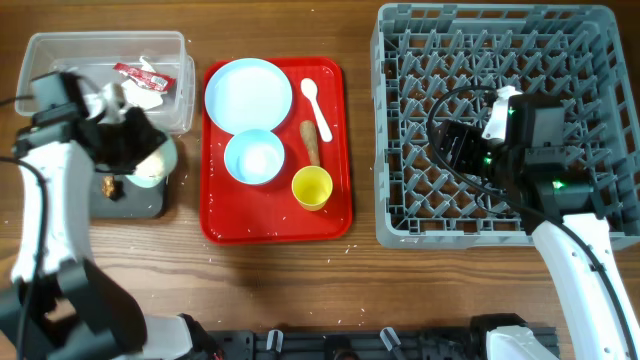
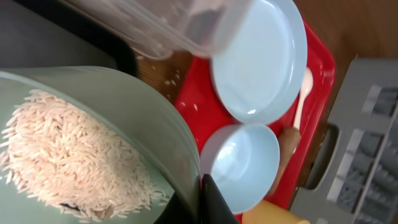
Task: Sort waste into correct bins and load items into the dishwasher rack
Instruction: 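Lift the green bowl and pour the rice onto the black tray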
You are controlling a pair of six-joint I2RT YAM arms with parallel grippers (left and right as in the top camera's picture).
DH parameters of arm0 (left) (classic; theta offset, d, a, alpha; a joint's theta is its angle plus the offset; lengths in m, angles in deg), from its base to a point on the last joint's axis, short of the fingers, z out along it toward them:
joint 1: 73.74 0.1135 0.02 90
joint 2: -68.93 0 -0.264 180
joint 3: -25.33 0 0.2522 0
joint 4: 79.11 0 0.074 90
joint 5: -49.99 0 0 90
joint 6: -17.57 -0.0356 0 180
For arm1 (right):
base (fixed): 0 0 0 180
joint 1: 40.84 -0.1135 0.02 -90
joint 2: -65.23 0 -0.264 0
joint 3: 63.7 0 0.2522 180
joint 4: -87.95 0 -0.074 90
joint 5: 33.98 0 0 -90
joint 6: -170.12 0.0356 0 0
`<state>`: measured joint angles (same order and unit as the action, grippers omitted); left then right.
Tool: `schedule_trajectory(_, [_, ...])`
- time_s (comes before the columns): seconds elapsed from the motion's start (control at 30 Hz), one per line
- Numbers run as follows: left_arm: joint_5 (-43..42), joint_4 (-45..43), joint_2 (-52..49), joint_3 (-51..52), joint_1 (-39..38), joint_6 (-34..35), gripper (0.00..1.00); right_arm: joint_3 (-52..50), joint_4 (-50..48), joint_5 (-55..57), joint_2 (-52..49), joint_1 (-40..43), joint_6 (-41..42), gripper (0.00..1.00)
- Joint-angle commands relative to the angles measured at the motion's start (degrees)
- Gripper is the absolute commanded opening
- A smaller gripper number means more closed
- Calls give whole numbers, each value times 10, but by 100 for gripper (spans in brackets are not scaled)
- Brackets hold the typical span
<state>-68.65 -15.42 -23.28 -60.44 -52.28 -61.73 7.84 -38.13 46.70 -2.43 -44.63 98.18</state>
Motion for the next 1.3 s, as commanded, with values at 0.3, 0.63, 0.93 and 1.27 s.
schedule_trajectory(0.3, [-529, -11, -198, -8, 216, -84, 4, 7, 0, 10, -4, 1, -16, 99])
schedule_trajectory(0.63, [-617, -9, -201, -8, 249, 3, 4, 7, 2, 10, -4, 1, -15, 100])
schedule_trajectory(0.93, [-617, -9, -201, -8, 278, 79, 4, 7, 2, 10, -4, 1, -14, 99])
schedule_trajectory(1.27, [-617, 14, -198, -8, 277, 90, 4, 7, 2, 4, -4, 1, -15, 100])
